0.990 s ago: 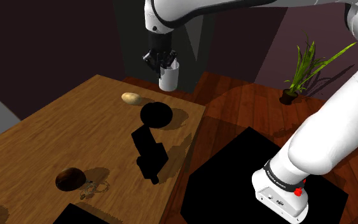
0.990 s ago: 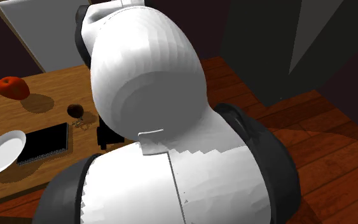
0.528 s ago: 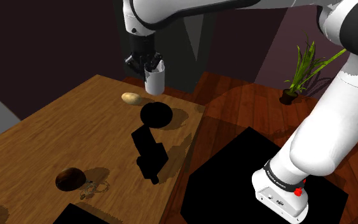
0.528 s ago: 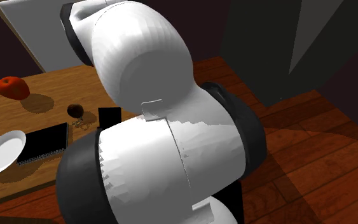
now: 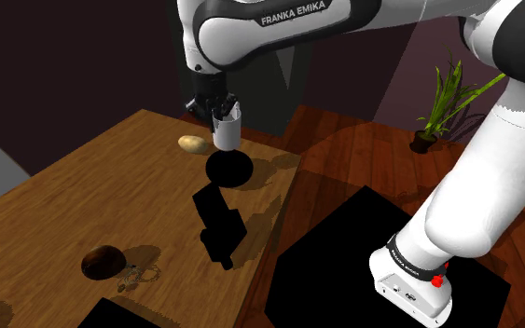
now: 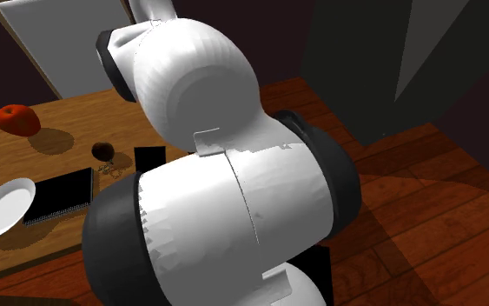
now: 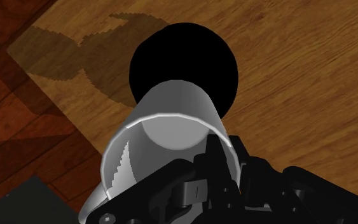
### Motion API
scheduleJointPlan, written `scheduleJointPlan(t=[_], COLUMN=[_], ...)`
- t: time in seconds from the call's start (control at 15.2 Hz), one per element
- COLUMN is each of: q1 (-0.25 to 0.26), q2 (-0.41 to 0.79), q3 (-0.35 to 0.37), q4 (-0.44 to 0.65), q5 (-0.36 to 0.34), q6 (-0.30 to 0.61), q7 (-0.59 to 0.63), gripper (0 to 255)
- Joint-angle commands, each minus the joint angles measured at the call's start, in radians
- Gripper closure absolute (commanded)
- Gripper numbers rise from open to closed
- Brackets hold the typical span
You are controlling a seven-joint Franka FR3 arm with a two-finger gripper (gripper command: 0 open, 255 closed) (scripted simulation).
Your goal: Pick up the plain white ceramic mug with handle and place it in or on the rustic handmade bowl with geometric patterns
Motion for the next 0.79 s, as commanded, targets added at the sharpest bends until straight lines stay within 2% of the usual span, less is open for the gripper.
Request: scheduleJointPlan(t=[0.0,0.33,0.73], q1=[0.000,0.001,0.001], q2=[0.004,0.022,0.022], q3=[0.000,-0.002,-0.002], q4=[-0.021,-0.076,-0.076], q5=[-0.003,-0.015,-0.015], q6=[0.025,0.096,0.096], q7=[0.003,0.015,0.015], gripper=[255,255,255])
